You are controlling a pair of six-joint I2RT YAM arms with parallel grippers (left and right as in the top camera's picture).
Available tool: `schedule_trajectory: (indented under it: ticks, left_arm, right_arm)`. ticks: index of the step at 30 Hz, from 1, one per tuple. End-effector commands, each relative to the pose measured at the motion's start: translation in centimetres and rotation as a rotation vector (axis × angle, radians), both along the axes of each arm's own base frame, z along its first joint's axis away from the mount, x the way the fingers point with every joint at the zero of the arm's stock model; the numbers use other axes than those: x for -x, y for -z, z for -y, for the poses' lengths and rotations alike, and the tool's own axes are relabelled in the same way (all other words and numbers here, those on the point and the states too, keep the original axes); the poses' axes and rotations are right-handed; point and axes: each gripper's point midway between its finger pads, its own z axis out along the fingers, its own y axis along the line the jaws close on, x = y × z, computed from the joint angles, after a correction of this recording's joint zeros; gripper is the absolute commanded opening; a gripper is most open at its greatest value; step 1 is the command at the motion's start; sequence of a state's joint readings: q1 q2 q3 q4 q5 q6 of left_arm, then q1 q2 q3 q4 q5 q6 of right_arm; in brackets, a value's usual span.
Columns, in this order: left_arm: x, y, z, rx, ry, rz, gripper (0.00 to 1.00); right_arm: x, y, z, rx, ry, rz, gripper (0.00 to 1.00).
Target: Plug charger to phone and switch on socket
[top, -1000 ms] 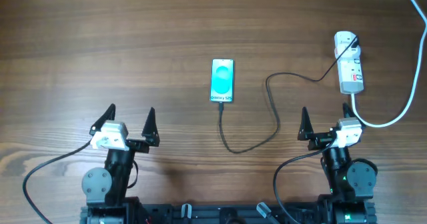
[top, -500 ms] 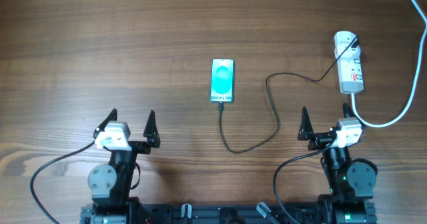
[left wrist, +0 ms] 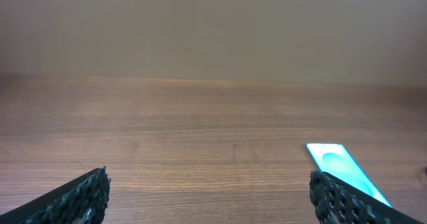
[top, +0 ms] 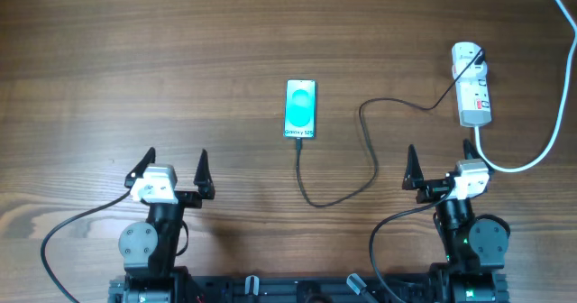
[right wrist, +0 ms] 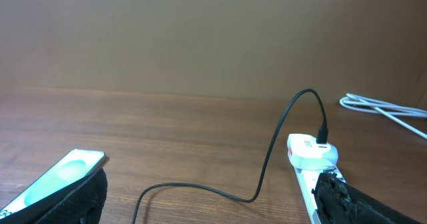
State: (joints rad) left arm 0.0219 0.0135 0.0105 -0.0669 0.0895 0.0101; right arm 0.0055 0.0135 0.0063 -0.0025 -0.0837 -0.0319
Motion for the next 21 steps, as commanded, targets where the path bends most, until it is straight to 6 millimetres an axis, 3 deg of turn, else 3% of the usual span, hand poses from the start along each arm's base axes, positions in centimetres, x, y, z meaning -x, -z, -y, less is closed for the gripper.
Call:
schedule_trajectory:
  ticks: [1,21]
  left_arm:
    - [0.02,0.22,-1.99,-0.046,-0.109,-0.003,1.0]
    - [0.02,0.28,-1.72,-0.07,-0.092,-0.004,1.0]
  right_arm:
    - [0.03,-0.23,0.38,0.002,0.02,0.012,1.0]
    - [0.03,-0.24,0.38,0.002,0.02,0.012,1.0]
